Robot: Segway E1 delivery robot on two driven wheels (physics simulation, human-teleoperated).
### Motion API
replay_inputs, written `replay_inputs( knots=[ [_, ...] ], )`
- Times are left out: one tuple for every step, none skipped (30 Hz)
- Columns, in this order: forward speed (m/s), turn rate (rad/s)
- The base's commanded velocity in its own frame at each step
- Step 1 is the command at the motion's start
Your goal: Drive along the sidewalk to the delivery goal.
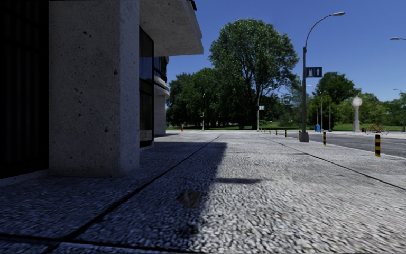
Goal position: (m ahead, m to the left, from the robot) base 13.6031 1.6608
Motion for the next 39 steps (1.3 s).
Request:
replay_inputs(
  knots=[
    [2.00,0.17],
    [2.00,0.15],
    [2.00,0.10],
    [2.00,0.00],
    [2.00,0.00],
    [2.00,0.00],
    [2.00,0.00],
    [2.00,0.00],
    [2.00,0.00],
    [2.00,0.00],
    [2.00,0.00],
    [2.00,0.00],
    [2.00,0.00],
    [2.00,0.00],
    [2.00,0.00],
    [2.00,0.00],
    [2.00,0.00],
    [2.00,0.04],
    [2.00,0.11],
    [2.00,0.13],
    [2.00,0.13],
    [2.00,0.13],
    [2.00,0.13],
    [2.00,0.13],
    [2.00,0.13],
    [2.00,0.13],
    [2.00,0.11],
    [2.00,0.04],
    [2.00,0.00],
    [2.00,0.00],
    [2.00,0.00],
    [2.00,0.00],
    [2.00,0.00],
    [2.00,0.00],
    [2.00,0.00],
    [2.00,0.00],
    [2.00,0.00],
    [2.00,0.00],
    [2.00,0.00]
  ],
)
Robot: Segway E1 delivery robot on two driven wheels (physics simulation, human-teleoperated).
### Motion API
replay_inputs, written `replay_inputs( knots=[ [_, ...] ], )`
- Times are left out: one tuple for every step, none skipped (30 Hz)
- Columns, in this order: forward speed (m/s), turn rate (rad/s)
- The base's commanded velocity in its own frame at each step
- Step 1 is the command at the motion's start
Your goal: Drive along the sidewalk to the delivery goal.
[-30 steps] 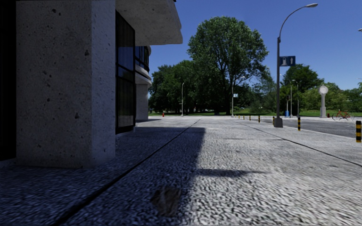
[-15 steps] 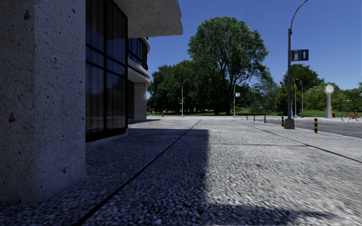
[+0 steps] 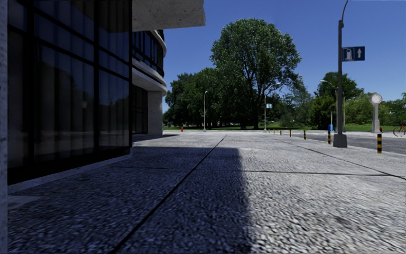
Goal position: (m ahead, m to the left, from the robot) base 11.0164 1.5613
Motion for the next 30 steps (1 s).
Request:
replay_inputs(
  knots=[
    [2.00,0.00],
    [2.00,0.12],
    [2.00,0.17],
    [2.00,0.18],
    [2.00,0.18],
    [2.00,0.18],
    [2.00,0.18],
    [2.00,0.18],
    [2.00,0.18],
    [2.00,0.18],
    [2.00,0.18],
    [2.00,0.17],
    [2.00,0.13],
    [2.00,0.11],
    [2.00,0.08],
    [2.00,0.07],
    [2.00,0.07],
    [2.00,0.02],
    [2.00,0.02],
    [2.00,0.00],
    [2.00,0.00],
    [2.00,0.00],
    [2.00,0.00],
    [2.00,0.00],
    [2.00,0.00],
    [2.00,0.00],
    [2.00,0.00],
    [2.00,0.15],
    [2.00,0.19],
    [2.00,0.21]
  ],
)
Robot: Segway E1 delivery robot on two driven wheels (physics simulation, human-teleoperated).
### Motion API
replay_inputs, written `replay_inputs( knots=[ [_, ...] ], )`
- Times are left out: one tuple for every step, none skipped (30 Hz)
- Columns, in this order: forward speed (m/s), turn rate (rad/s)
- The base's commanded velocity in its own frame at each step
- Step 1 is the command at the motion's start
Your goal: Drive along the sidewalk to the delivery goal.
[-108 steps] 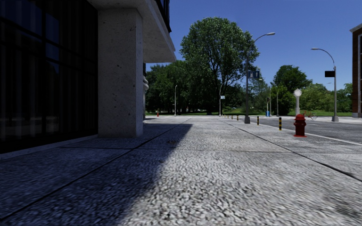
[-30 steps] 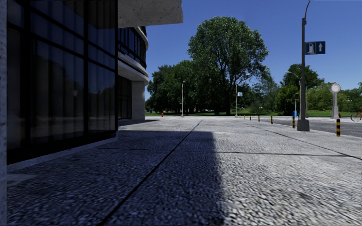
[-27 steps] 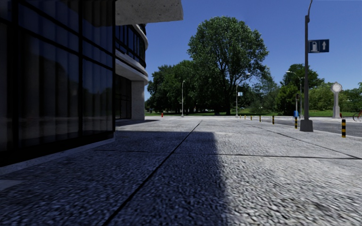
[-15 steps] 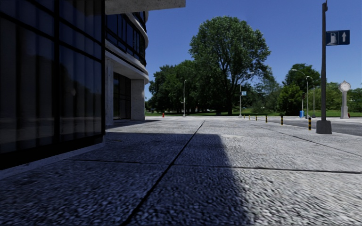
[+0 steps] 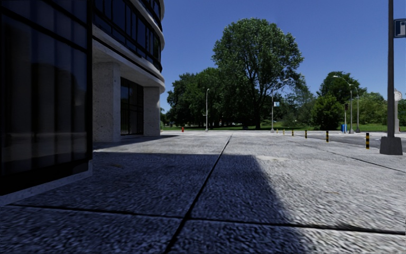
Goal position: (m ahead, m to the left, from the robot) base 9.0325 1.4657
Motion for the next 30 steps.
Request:
replay_inputs(
  knots=[
    [2.00,0.21],
    [2.00,0.21],
    [2.00,0.21],
    [2.00,0.21],
    [2.00,0.21],
    [2.00,0.21],
    [2.00,0.21],
    [2.00,0.21],
    [2.00,0.21],
    [2.00,0.21],
    [2.00,0.21],
    [2.00,0.21],
    [2.00,0.20],
    [2.00,0.20],
    [2.00,0.20],
    [2.00,0.20],
    [2.00,0.20],
    [2.00,0.20],
    [2.00,0.19],
    [2.00,0.14],
    [2.00,0.13],
    [2.00,0.13],
    [2.00,0.12],
    [2.00,0.12],
    [2.00,0.12],
    [2.00,0.12],
    [2.00,0.12],
    [2.00,0.12],
    [2.00,0.12],
    [2.00,0.12]
  ],
)
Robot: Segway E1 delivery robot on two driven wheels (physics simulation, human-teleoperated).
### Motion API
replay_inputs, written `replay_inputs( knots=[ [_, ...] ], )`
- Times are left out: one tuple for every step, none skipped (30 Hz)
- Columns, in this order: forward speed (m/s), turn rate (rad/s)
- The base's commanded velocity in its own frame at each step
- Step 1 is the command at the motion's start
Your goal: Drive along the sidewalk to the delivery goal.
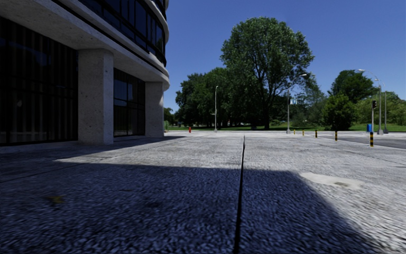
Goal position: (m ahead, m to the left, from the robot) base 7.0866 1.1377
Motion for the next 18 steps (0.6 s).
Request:
replay_inputs(
  knots=[
    [2.00,0.12],
    [2.00,0.12],
    [2.00,0.12],
    [2.00,0.12],
    [2.00,0.12],
    [2.00,0.12],
    [2.00,0.12],
    [2.00,0.12],
    [2.00,0.12],
    [2.00,0.12],
    [2.00,0.12],
    [2.00,0.12],
    [2.00,0.12],
    [2.00,0.12],
    [1.98,0.12],
    [1.74,0.12],
    [1.61,0.12],
    [1.51,0.12]
  ],
)
